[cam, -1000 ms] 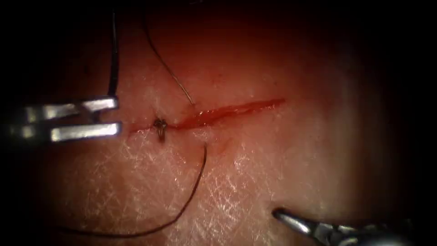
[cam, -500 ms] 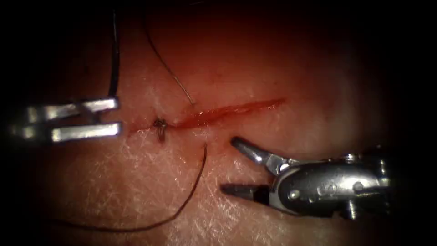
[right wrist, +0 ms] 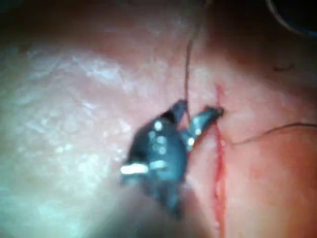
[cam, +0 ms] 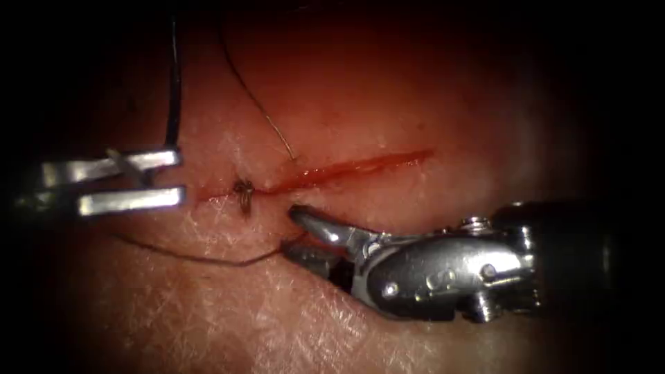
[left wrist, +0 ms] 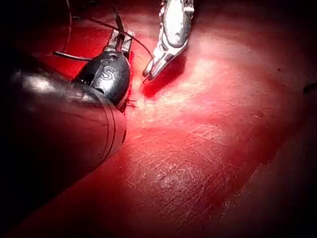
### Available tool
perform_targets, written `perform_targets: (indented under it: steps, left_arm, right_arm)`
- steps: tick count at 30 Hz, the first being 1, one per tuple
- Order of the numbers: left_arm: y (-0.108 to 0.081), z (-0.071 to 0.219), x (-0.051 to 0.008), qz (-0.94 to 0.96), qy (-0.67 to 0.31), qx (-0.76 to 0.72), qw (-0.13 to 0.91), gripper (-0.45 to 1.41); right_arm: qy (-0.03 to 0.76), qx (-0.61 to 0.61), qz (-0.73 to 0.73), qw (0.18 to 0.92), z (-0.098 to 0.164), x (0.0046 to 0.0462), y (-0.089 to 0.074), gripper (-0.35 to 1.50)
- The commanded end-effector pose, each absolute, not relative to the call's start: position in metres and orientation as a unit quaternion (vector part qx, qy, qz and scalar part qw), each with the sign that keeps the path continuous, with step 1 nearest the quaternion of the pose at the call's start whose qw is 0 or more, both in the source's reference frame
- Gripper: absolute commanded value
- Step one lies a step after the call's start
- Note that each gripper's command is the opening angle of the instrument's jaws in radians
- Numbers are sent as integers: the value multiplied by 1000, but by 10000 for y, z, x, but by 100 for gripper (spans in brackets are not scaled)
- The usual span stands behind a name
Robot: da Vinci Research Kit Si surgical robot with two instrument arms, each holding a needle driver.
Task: Wound Closure
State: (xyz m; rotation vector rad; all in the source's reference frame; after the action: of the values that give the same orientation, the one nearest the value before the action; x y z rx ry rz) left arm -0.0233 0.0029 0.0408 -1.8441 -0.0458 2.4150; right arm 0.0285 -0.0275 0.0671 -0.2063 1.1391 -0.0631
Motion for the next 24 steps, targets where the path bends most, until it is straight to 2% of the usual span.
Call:
perform_targets:
  steps: [1,24]
  left_arm:
    - [27,414,-238,793,-16,-607,51,-45]
    - [37,408,-224,793,-20,-607,53,-45]
  right_arm:
    - [538,-92,-33,837,674,287,-286,-35]
    - [558,-44,-63,827,591,265,-382,-35]
